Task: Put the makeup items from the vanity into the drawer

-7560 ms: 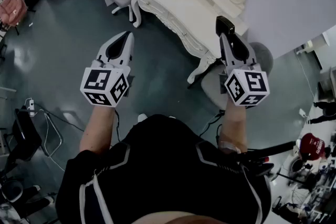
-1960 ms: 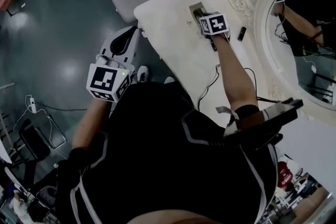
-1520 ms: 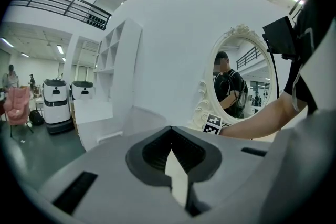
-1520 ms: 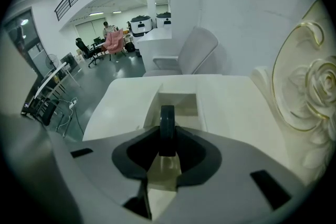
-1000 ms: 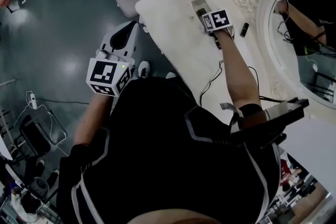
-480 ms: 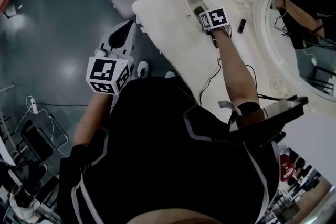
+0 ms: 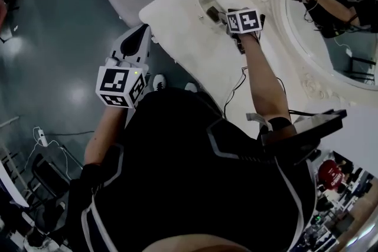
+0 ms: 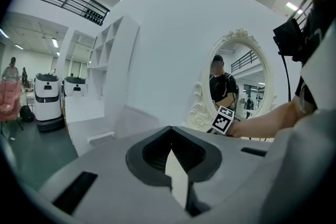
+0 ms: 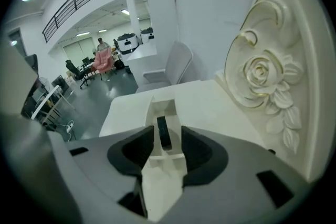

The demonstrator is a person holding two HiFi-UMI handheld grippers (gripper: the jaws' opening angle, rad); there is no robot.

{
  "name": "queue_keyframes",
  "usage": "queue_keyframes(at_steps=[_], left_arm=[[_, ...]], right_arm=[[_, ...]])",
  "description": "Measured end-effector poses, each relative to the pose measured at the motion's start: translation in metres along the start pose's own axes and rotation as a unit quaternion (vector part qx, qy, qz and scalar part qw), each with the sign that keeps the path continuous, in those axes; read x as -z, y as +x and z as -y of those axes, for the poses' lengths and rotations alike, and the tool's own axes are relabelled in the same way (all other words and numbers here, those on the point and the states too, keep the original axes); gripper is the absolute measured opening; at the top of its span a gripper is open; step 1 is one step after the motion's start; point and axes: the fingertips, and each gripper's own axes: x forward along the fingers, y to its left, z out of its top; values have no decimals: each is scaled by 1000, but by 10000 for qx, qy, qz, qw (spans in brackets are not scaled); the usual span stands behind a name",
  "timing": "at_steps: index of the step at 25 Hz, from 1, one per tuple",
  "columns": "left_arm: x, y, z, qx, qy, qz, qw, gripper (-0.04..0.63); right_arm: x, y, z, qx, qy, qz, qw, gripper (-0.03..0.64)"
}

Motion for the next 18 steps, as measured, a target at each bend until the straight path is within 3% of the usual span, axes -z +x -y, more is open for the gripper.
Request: queue_keyframes(at_steps=[9,11,18], left_arm=[[-15,31,28,687,158,121,9974,3],[-20,36,37,875,224,149,9958,3],[-36,58,62,1264,190,146,9917,3]], right_arm=[[-42,-100,-7,128,-2,1240,9922,151],[-51,-124,-11,127,-29,1577,9874,108],[-61,-215,-15,608,57,2530,9655,101]])
